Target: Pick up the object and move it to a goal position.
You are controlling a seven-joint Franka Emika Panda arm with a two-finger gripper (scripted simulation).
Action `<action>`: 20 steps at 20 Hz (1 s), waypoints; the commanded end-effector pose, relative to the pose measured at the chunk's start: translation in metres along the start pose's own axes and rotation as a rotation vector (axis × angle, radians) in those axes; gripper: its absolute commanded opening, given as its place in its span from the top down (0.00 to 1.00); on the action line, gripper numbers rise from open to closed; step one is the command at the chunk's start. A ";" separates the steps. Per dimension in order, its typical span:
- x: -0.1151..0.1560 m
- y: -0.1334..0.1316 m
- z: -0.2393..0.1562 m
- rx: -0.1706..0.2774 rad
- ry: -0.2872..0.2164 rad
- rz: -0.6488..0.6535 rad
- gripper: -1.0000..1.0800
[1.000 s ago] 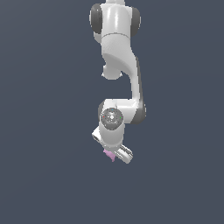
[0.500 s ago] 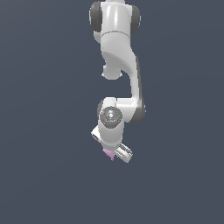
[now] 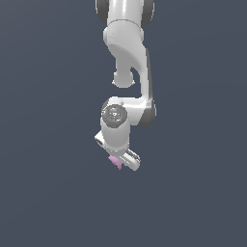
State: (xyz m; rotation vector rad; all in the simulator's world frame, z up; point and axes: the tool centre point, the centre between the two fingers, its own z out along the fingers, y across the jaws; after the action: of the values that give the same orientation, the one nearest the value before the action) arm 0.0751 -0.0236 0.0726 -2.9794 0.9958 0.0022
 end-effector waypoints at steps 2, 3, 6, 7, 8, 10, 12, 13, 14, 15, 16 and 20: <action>-0.003 0.019 -0.019 0.001 0.001 0.001 1.00; -0.005 0.026 -0.025 0.001 0.001 0.001 1.00; -0.009 0.048 -0.045 0.001 0.000 0.001 1.00; -0.010 0.055 -0.053 0.001 0.000 0.001 1.00; -0.012 0.063 -0.060 0.002 0.000 0.001 1.00; -0.015 0.078 -0.074 0.002 0.000 0.001 1.00; -0.017 0.094 -0.090 0.002 0.000 0.001 1.00; -0.019 0.102 -0.097 0.002 0.000 0.001 1.00; -0.020 0.110 -0.105 0.002 0.000 0.001 1.00; -0.022 0.118 -0.113 0.002 0.000 0.001 1.00; -0.023 0.126 -0.121 0.002 0.000 0.001 1.00; -0.028 0.156 -0.149 0.003 0.000 0.001 1.00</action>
State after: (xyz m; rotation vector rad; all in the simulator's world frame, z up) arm -0.0318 -0.1242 0.2112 -2.9763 0.9973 0.0007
